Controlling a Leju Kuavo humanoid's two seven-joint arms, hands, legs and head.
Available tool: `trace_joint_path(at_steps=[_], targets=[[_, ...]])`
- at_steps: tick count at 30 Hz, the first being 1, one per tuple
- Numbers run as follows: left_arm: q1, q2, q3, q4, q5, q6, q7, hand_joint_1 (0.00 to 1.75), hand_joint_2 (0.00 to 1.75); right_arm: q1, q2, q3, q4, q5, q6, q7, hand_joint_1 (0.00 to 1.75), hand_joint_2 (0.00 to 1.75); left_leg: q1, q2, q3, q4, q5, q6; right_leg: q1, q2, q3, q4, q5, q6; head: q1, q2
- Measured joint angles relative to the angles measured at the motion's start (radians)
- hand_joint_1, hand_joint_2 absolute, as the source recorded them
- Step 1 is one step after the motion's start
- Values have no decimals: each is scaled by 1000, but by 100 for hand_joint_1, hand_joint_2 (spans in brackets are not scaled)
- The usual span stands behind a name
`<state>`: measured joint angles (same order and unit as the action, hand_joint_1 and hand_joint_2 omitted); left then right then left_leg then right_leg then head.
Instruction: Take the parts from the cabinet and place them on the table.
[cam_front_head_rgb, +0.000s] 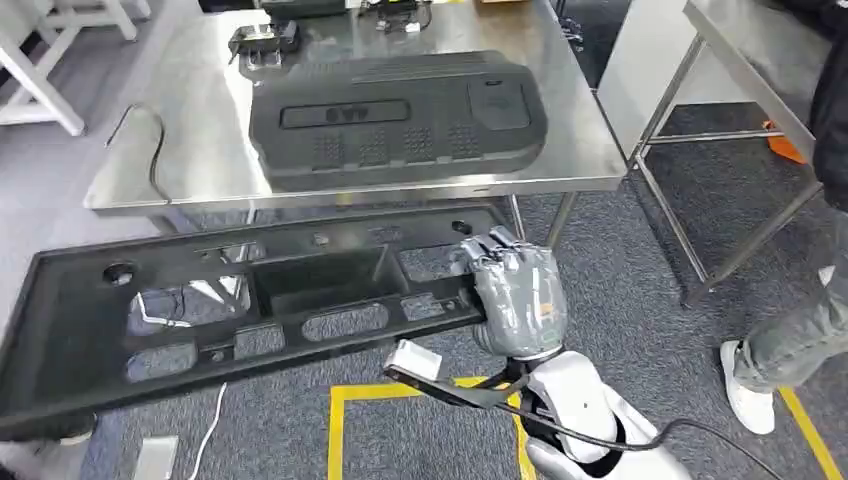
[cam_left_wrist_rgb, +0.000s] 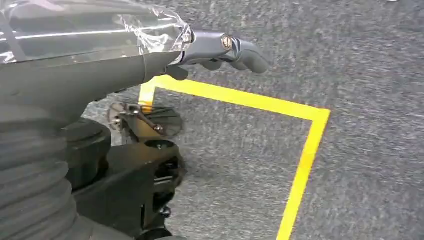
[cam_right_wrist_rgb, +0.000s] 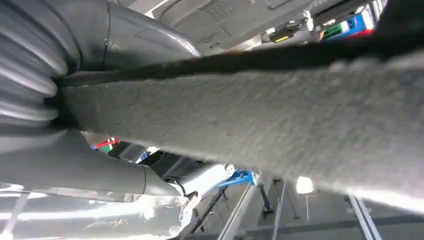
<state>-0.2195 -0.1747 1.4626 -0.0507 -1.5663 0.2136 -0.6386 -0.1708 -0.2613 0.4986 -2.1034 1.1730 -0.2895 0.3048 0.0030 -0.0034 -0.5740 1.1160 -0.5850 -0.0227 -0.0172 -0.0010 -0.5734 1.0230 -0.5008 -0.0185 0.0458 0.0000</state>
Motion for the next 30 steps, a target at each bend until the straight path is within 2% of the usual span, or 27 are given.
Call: trace_joint_path(at_steps=[1, 2, 3, 4, 5, 7, 8, 9, 10, 11, 12, 13, 14, 15, 17, 18, 19, 20, 22, 23, 24, 25, 26, 27, 28, 29, 30], targets=[[0, 0, 0, 0, 0, 0, 0, 0, 175, 0, 0, 0, -1, 0, 1, 0, 175, 175, 3, 0, -45, 84, -35, -4, 1, -1, 4, 0, -4, -4, -2, 0], [1, 0, 0, 0, 0, 0, 0, 0, 175, 0, 0, 0, -1, 0, 2, 0, 175, 175, 5, 0, -85, 151, -58, -7, 2, -1, 6, 1, -7, -5, -1, 0], [4, 0, 0, 0, 0, 0, 0, 0, 175, 0, 0, 0, -1, 0, 3, 0, 175, 175, 6, 0, -130, 216, -64, -9, 2, 0, 11, 1, -13, -5, -2, 0], [6, 0, 0, 0, 0, 0, 0, 0, 175, 1, 0, 0, -1, 0, 5, 0, 175, 175, 5, 0, -140, 217, -49, -7, 2, 1, 16, 1, -17, -4, -3, 0], [6, 0, 0, 0, 0, 0, 0, 0, 175, 1, 0, 0, -1, 0, 6, 0, 175, 175, 5, 0, -128, 170, -5, -3, 3, 3, 25, 1, -23, -1, -3, 0], [5, 0, 0, 0, 0, 0, 0, 0, 175, 1, 0, 0, -1, 0, 7, 0, 175, 175, 4, 0, -64, 9, 99, 7, 3, 4, 47, 1, -37, 2, -3, 0], [6, 0, 0, 0, -1, 0, 0, 0, 175, 1, 0, 0, -1, 0, 7, 0, 175, 175, 0, -1, -31, -63, 117, 17, 1, 3, 56, -3, -46, 6, -3, 0], [6, 0, 0, 0, -2, 0, -1, 0, 175, -2, 0, 0, -1, 0, 7, 1, 175, 175, -10, -1, -30, -71, 111, 20, 5, 4, 56, -1, -50, 12, -3, 0], [4, 0, 0, 0, -3, 0, -1, 0, 175, -2, 0, 0, -2, 0, 8, 2, 175, 175, -11, 0, -28, -82, 106, 26, 2, 5, 54, -4, -50, 17, -6, 0], [5, 0, 0, 0, -3, 1, -2, 0, 175, -2, 0, 0, -2, 0, 8, 2, 175, 175, -14, -1, -29, -87, 103, 30, 1, 5, 62, -6, -48, 22, -3, 0], [7, 0, 0, 0, -3, 3, -2, 0, 175, -1, 0, 0, -2, 0, 8, 2, 175, 175, -11, -1, -24, -91, 100, 37, 1, 5, 62, 1, -38, 35, -3, 0], [8, 0, 0, 0, -3, 5, -2, 0, 175, -1, -1, 0, -3, 0, 10, 2, 175, 175, -8, -2, -11, -98, 101, 43, 1, 5, 64, 4, -40, 38, -5, 0], [7, -1, 0, 0, -3, 6, -3, 0, 175, 0, -1, 0, -3, 0, 13, 2, 175, 175, -3, -1, 3, -108, 100, 47, 0, 4, 63, 28, -55, 43, -1, 0], [6, -1, 0, 0, -3, 8, -4, 0, 175, -4, -1, 0, -5, 0, 13, 2, 175, 175, -2, -1, 9, -112, 97, 53, 1, 4, 43, 70, -77, 46, 3, 0], [6, -2, 0, 0, -3, 8, -5, 0, 175, -2, 0, 0, -5, 0, 14, 2, 175, 175, -3, -1, 16, -111, 89, 59, 0, 4, -55, 231, -147, 44, 13, 0], [6, -2, 0, 0, -4, 9, -5, 0, 175, -1, 0, 0, -5, -1, 15, 3, 175, 175, -3, -1, 19, -111, 84, 61, 1, 4, -97, 289, -164, 49, 13, 0], [8, -2, 0, 0, -3, 11, -5, 0, 175, 1, 0, 0, -5, -1, 16, 3, 175, 175, -4, -1, 25, -111, 79, 60, 1, 4, -122, 310, -156, 53, 15, 0], [8, -2, 0, 0, -3, 11, -5, 0, 175, 1, 0, 0, -5, -1, 19, 3, 175, 175, -3, -2, 34, -111, 73, 59, 1, 4, -123, 285, -122, 51, 16, 0], [9, -2, 0, 0, -3, 11, -6, 0, 175, 1, -1, 0, -5, 0, 21, 3, 175, 175, -3, -3, 61, -111, 56, 55, 1, 4, -69, 114, 9, 42, 21, 0], [9, -2, 0, 0, -3, 11, -8, 0, 175, 1, -1, 0, -5, 0, 21, 3, 175, 175, -3, -2, 71, -111, 46, 50, 2, 2, -46, 33, 53, 36, 24, 0], [9, -2, 0, 0, -3, 11, -9, 0, 175, 3, -1, 0, -4, -2, 21, 4, 175, 175, -5, -2, 73, -111, 44, 45, 9, 1, -50, 40, 22, 37, 17, 0], [9, -2, 0, 0, -3, 11, -9, 0, 175, 0, -1, 0, -4, -1, 21, 4, 175, 175, -4, -1, 65, -108, 40, 38, 12, 0, -47, 15, -7, 30, 21, 0], [11, -2, 0, 0, -4, 11, -10, 0, 175, 3, -1, 0, -5, -1, 21, 6, 175, 175, -5, 0, 69, -110, 32, 29, 14, 0, -49, 18, 25, 20, 21, 0], [14, -2, 0, 0, -4, 11, -10, 0, 175, 4, -2, 0, -5, -1, 21, 7, 175, 175, -6, 0, 77, -97, 37, 22, 13, 1, -44, 16, 18, 11, 18, 0], [14, -2, 0, 0, -3, 11, -10, 0, 175, 4, -2, 0, -5, 0, 21, 7, 175, 175, -8, 0, 82, -95, 34, 18, 8, 2, -33, 13, 18, 7, 18, 0], [12, -2, 0, 0, -3, 12, -11, 0, 175, 4, -2, 0, -5, 0, 21, 7, 175, 175, -4, 0, 80, -77, 23, 12, 4, 0, -21, 6, 18, 5, 19, 0], [11, -2, 0, 0, -3, 12, -11, 0, 175, 3, -3, 0, -5, 0, 21, 6, 175, 175, -4, 0, 65, -39, 4, 6, 4, -1, -14, 3, 14, -2, 10, 0]])
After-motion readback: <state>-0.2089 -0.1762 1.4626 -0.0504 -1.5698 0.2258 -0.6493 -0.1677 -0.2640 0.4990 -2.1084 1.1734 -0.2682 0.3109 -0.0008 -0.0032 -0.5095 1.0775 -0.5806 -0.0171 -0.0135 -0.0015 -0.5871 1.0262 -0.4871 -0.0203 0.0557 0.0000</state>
